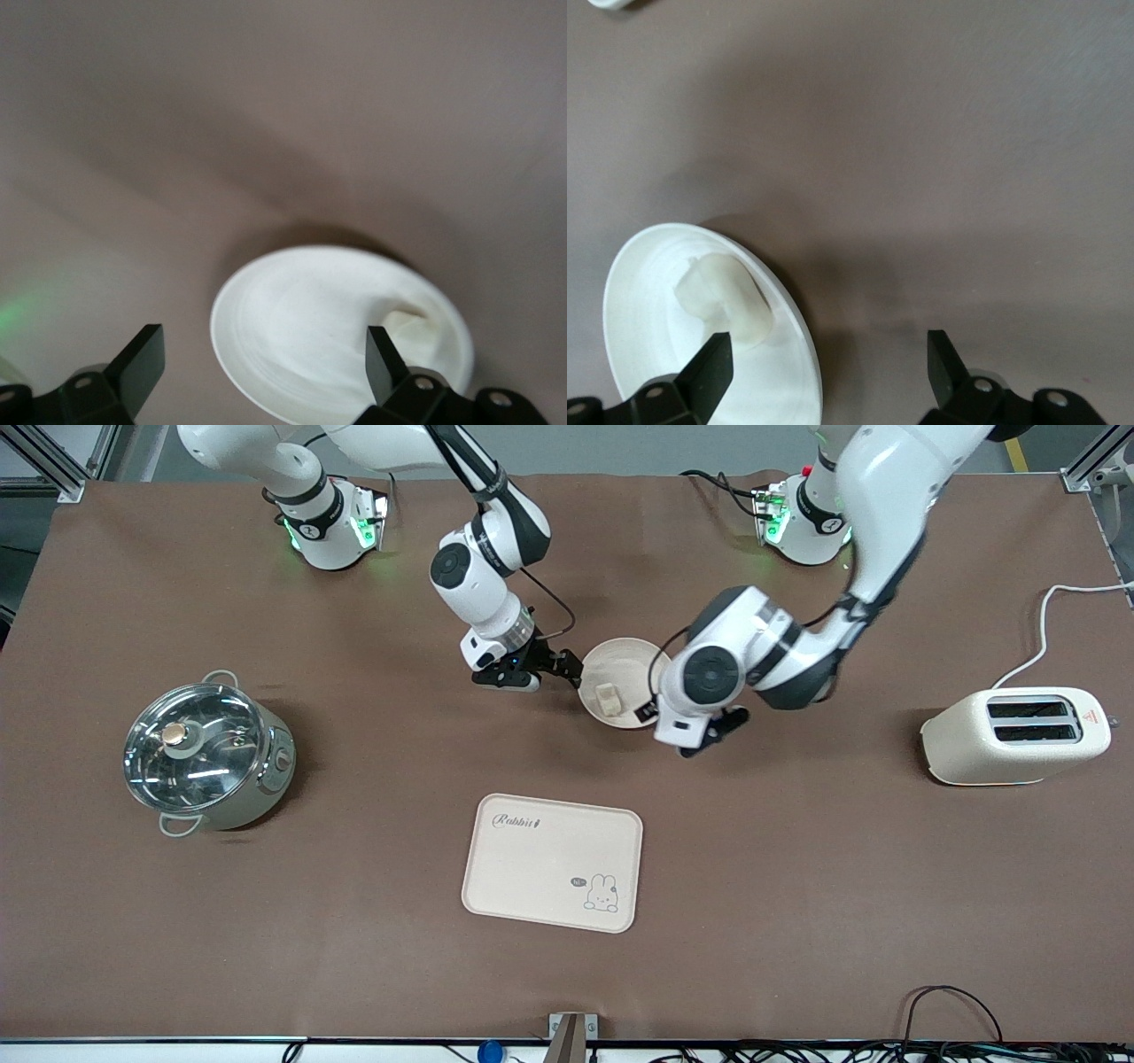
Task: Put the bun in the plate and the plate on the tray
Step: 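Grasp the plate rim with the right gripper while the left gripper withdraws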
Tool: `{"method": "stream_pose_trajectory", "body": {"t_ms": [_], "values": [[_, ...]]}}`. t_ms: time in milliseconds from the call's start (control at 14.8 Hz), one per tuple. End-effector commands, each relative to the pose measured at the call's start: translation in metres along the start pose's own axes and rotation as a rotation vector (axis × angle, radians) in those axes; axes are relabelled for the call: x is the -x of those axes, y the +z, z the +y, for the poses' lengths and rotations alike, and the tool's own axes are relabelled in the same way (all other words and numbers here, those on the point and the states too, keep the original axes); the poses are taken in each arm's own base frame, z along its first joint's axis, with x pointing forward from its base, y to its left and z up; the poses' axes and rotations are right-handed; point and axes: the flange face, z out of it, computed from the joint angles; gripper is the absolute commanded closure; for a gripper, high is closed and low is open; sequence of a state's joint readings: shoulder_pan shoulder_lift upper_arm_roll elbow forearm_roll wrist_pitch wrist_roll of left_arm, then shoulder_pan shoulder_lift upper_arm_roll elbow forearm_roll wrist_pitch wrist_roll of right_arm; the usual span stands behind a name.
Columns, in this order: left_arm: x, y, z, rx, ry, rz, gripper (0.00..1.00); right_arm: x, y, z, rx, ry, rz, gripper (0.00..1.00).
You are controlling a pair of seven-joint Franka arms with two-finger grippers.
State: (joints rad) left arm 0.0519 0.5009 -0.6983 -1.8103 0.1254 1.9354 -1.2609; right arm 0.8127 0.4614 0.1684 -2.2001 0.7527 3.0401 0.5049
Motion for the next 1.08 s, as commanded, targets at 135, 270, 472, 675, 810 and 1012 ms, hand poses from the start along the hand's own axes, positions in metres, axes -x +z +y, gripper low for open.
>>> {"method": "stream_pose_trajectory", "body": {"t_ms": [135, 270, 472, 675, 810, 1012], "values": [[-0.048, -0.13, -0.016, 0.124, 0.059, 0.115, 0.0, 0.014, 0.024, -0.014, -0.016, 0.019, 0.003, 0.27], [-0.088, -0.155, -0.04, 0.128, 0.108, 0.2, 0.0, 0.023, 0.029, -0.016, -0.015, 0.005, -0.004, 0.41], [-0.134, -0.19, -0.075, 0.123, 0.303, 0.291, 0.0, 0.029, 0.031, -0.017, -0.019, -0.008, 0.009, 0.61], [-0.145, -0.238, -0.106, 0.14, 0.331, 0.362, 0.0, 0.034, 0.033, -0.017, -0.017, -0.014, 0.006, 0.75], [-0.142, -0.254, -0.116, 0.129, 0.323, 0.403, 0.0, 0.035, 0.033, -0.017, -0.017, -0.019, 0.005, 0.87], [-0.134, -0.282, -0.134, 0.085, 0.372, 0.463, 0.0, 0.028, 0.031, -0.018, -0.02, -0.05, 0.011, 0.99]]}}
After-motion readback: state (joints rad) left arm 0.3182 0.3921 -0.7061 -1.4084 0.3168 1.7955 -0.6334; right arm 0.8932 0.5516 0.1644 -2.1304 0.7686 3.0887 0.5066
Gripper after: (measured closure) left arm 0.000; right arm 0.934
